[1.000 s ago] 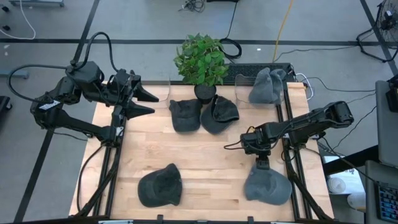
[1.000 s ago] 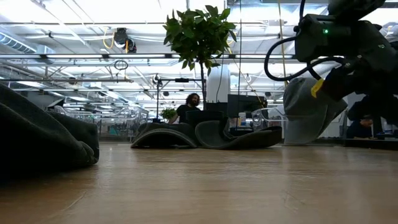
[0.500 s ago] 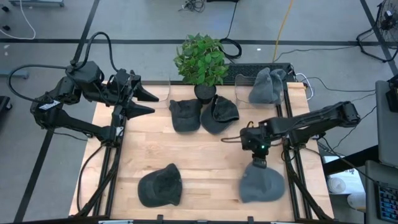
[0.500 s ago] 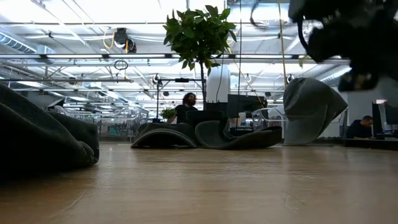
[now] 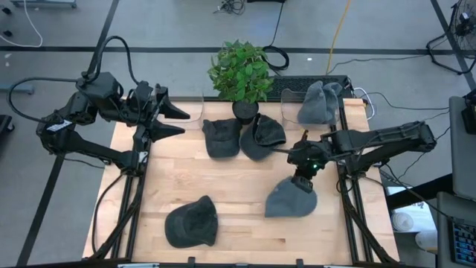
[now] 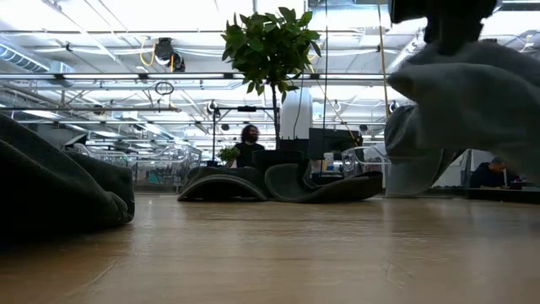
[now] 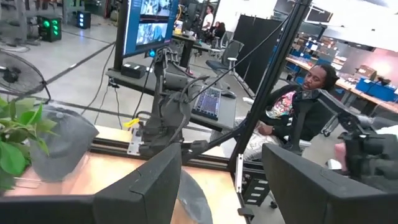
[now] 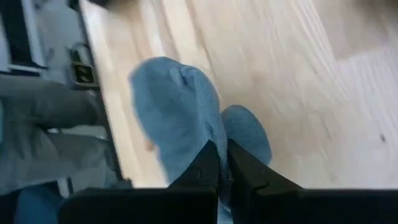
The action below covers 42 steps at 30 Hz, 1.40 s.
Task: Pick & Place hat
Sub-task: Put the gray cap into the right transparent bin
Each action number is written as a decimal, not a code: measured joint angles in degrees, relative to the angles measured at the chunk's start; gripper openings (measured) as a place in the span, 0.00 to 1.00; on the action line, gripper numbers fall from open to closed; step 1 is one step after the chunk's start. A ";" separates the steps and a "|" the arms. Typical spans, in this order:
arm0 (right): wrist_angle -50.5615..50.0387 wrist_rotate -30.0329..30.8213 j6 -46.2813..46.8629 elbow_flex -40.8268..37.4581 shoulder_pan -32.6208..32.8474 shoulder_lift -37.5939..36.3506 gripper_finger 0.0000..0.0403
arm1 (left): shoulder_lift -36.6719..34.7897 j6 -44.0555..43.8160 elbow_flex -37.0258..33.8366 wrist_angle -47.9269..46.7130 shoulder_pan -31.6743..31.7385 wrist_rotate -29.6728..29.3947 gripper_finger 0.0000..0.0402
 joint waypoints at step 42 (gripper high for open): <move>40.67 19.27 -24.48 34.63 -8.50 1.84 0.00 | 0.98 12.16 0.00 6.08 0.00 -9.51 0.58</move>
